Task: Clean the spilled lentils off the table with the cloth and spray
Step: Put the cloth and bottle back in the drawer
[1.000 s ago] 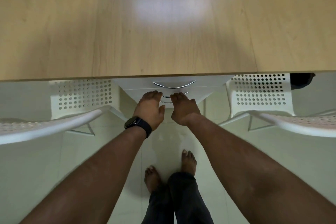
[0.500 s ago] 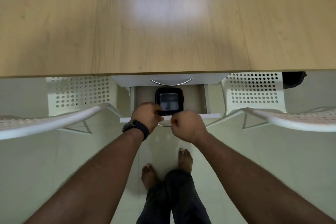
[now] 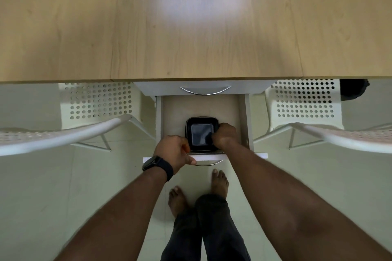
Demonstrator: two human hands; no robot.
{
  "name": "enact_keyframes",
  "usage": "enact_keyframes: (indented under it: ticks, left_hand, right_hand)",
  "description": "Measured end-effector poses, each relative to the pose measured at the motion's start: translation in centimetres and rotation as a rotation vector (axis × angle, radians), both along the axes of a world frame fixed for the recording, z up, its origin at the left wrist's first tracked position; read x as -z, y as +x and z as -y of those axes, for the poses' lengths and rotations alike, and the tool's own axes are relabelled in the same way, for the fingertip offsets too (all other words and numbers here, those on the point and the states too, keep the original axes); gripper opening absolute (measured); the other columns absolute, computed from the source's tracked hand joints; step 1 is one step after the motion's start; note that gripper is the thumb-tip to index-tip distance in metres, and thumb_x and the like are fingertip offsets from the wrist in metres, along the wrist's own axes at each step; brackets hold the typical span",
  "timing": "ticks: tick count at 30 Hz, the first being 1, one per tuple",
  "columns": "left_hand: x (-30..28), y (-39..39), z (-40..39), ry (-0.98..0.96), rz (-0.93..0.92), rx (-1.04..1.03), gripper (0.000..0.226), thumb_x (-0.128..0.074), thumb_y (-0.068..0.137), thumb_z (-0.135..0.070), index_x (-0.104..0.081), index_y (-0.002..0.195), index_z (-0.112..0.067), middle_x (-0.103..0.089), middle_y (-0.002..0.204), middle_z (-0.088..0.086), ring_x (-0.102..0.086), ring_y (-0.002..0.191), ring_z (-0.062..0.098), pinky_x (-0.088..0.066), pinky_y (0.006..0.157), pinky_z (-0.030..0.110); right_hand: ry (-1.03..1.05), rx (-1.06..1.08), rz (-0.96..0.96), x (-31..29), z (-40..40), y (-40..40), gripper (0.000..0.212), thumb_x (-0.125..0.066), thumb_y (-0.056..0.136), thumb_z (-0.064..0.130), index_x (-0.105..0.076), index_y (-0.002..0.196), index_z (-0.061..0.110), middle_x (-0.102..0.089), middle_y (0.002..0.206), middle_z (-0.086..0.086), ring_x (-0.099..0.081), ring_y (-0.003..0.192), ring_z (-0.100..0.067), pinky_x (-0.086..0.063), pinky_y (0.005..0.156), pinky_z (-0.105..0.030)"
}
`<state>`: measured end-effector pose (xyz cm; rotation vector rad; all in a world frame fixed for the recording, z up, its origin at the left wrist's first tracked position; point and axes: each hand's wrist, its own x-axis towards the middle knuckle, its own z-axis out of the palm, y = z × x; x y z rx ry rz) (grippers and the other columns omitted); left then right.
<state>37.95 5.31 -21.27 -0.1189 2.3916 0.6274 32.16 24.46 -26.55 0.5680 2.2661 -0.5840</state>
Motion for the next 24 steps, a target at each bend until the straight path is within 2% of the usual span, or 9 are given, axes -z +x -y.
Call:
enact_keyframes:
  ticks: [3, 8, 10, 12, 14, 16, 18, 21, 24]
  left_hand:
    - [-0.4, 0.3, -0.2, -0.104, -0.056, 0.033, 0.040, -0.091, 0.068, -0.056, -0.067, 0.077, -0.026, -0.066, 0.080, -0.012, -0.061, 0.079, 0.012, -0.052, 0.068, 0.029]
    - [-1.9, -0.1, -1.1, -0.309, -0.112, 0.092, 0.045, -0.074, 0.082, -0.068, -0.063, 0.082, -0.024, -0.066, 0.080, -0.004, -0.061, 0.079, 0.021, -0.049, 0.065, 0.032]
    - [-1.9, -0.3, -1.4, -0.335, -0.099, -0.010, 0.048, -0.071, 0.083, -0.071, -0.064, 0.081, -0.024, -0.065, 0.080, 0.000, -0.063, 0.080, 0.025, -0.042, 0.061, 0.031]
    - [-1.5, -0.2, -1.6, -0.310, -0.045, -0.224, 0.051, -0.073, 0.080, -0.072, -0.064, 0.078, -0.022, -0.064, 0.077, 0.002, -0.067, 0.079, 0.028, -0.042, 0.059, 0.030]
    - [-0.8, 0.0, -2.2, -0.135, 0.054, -0.602, 0.059, -0.078, 0.078, -0.068, -0.067, 0.076, -0.011, -0.070, 0.073, 0.005, -0.069, 0.073, 0.028, -0.054, 0.062, 0.034]
    - [-1.0, -0.8, -3.4, 0.288, 0.151, -1.169, 0.052, -0.083, 0.081, -0.057, -0.072, 0.081, -0.006, -0.075, 0.075, 0.011, -0.072, 0.070, 0.027, -0.064, 0.074, 0.046]
    - [-1.4, -2.4, -4.1, 0.705, 0.204, -1.613, 0.041, -0.076, 0.092, -0.047, -0.069, 0.100, -0.008, -0.075, 0.089, 0.015, -0.072, 0.080, 0.029, -0.063, 0.086, 0.050]
    - [-1.1, -5.2, -4.1, 1.192, 0.196, -1.851, 0.060, -0.059, 0.098, -0.061, -0.059, 0.130, -0.009, -0.070, 0.115, 0.019, -0.070, 0.103, 0.039, -0.058, 0.096, 0.056]
    - [-0.6, -7.1, -3.3, 1.355, 0.192, -1.928, 0.078, -0.056, 0.090, -0.075, -0.053, 0.136, -0.012, -0.066, 0.125, 0.022, -0.068, 0.109, 0.044, -0.055, 0.097, 0.063]
  right_hand:
    - [-0.021, 0.011, -0.014, -0.7, -0.1, -0.1, 0.026, -0.063, 0.096, 0.012, -0.067, 0.120, 0.003, -0.069, 0.122, -0.014, -0.067, 0.110, -0.030, -0.046, 0.074, -0.027]
    - [-0.074, 0.023, -0.181, -4.2, -1.4, -0.5, 0.004, -0.063, 0.089, 0.007, -0.061, 0.092, 0.006, -0.067, 0.095, -0.013, -0.062, 0.081, -0.029, -0.036, 0.051, -0.024]
    - [-0.070, -0.008, -0.253, -6.1, -1.8, -0.6, 0.005, -0.061, 0.087, 0.006, -0.063, 0.091, 0.004, -0.063, 0.085, -0.009, -0.057, 0.073, -0.027, -0.036, 0.054, -0.027]
    - [-0.081, -0.010, -0.301, -8.0, -2.0, -0.5, 0.002, -0.059, 0.085, 0.003, -0.061, 0.084, 0.004, -0.059, 0.075, -0.005, -0.053, 0.065, -0.022, -0.034, 0.051, -0.028]
    - [-0.092, 0.005, -0.319, -9.4, -2.3, -0.3, 0.009, -0.058, 0.085, 0.001, -0.057, 0.077, 0.006, -0.056, 0.069, -0.003, -0.052, 0.061, -0.020, -0.033, 0.048, -0.026]
    - [-0.105, 0.027, -0.323, -10.2, -2.6, -0.2, 0.011, -0.058, 0.085, 0.000, -0.057, 0.075, 0.005, -0.055, 0.069, -0.004, -0.053, 0.061, -0.020, -0.034, 0.047, -0.026]
    - [-0.110, 0.049, -0.330, -10.6, -2.9, -0.2, 0.008, -0.058, 0.084, -0.001, -0.058, 0.076, 0.002, -0.055, 0.069, -0.005, -0.053, 0.060, -0.022, -0.036, 0.047, -0.027]
    - [-0.099, 0.056, -0.333, -10.7, -3.4, -0.4, 0.007, -0.059, 0.084, -0.001, -0.059, 0.077, -0.002, -0.055, 0.069, -0.007, -0.051, 0.058, -0.018, -0.038, 0.047, -0.027]
    - [-0.085, 0.047, -0.328, -10.7, -3.9, -0.5, 0.005, -0.059, 0.087, 0.001, -0.064, 0.085, -0.001, -0.058, 0.072, -0.007, -0.053, 0.061, -0.017, -0.043, 0.052, -0.028]
